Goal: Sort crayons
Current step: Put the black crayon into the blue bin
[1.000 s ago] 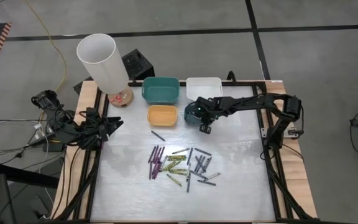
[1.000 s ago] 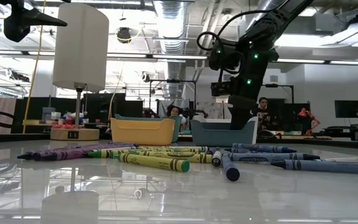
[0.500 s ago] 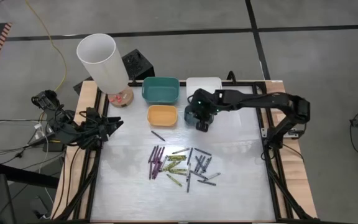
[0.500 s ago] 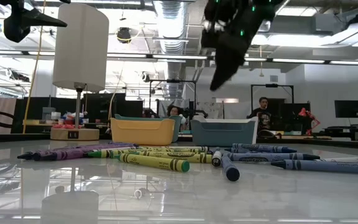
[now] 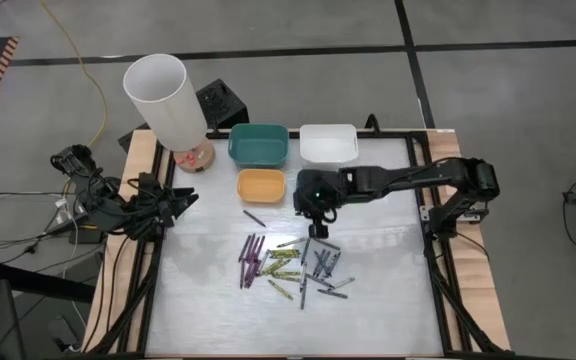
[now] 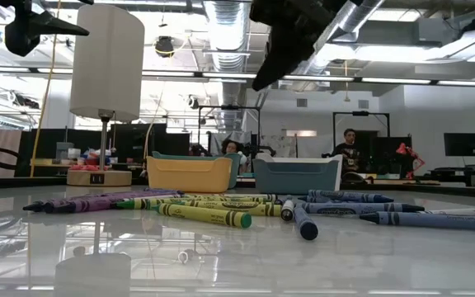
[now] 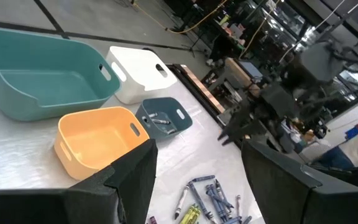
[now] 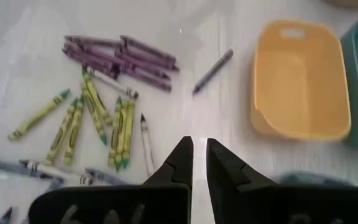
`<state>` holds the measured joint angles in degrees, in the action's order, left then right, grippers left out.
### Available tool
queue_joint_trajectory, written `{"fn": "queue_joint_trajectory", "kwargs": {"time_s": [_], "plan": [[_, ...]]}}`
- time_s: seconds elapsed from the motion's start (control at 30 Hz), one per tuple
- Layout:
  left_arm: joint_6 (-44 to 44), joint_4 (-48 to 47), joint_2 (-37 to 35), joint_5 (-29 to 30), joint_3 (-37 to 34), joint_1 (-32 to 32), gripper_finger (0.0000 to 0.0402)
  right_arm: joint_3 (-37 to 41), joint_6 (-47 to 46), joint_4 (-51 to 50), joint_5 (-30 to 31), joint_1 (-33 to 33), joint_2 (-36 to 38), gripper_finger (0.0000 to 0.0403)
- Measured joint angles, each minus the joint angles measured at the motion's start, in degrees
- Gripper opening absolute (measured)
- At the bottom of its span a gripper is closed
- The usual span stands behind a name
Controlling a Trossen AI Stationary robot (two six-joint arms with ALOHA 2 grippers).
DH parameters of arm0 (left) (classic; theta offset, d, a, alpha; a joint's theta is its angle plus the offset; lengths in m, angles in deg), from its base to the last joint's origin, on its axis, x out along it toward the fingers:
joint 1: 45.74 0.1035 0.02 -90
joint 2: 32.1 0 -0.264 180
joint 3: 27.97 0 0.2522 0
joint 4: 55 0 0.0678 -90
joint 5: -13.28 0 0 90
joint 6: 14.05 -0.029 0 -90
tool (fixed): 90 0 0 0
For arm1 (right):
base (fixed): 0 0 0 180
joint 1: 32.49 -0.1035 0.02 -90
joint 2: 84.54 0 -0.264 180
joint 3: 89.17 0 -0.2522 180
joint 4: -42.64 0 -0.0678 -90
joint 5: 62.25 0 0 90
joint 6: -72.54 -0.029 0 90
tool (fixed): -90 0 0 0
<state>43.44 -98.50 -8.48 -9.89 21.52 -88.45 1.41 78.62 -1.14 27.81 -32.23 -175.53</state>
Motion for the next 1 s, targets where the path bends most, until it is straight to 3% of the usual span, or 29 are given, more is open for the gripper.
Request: {"fn": "queue_joint_trajectory", "kwargs": {"time_s": [0.63, 1.0], "plan": [[1.3, -0.4, 0.0, -0.6, 0.0, 0.0, 0.0226, 0.0, 0.5, 3.2, 0.3, -5.4, -12.4, 0.0044], [1.7, -0.8, 0.0, -0.7, 0.0, 0.0, 0.0226, 0.0, 0.6, 3.0, 2.4, -6.3, -16.8, 0.0111]]}}
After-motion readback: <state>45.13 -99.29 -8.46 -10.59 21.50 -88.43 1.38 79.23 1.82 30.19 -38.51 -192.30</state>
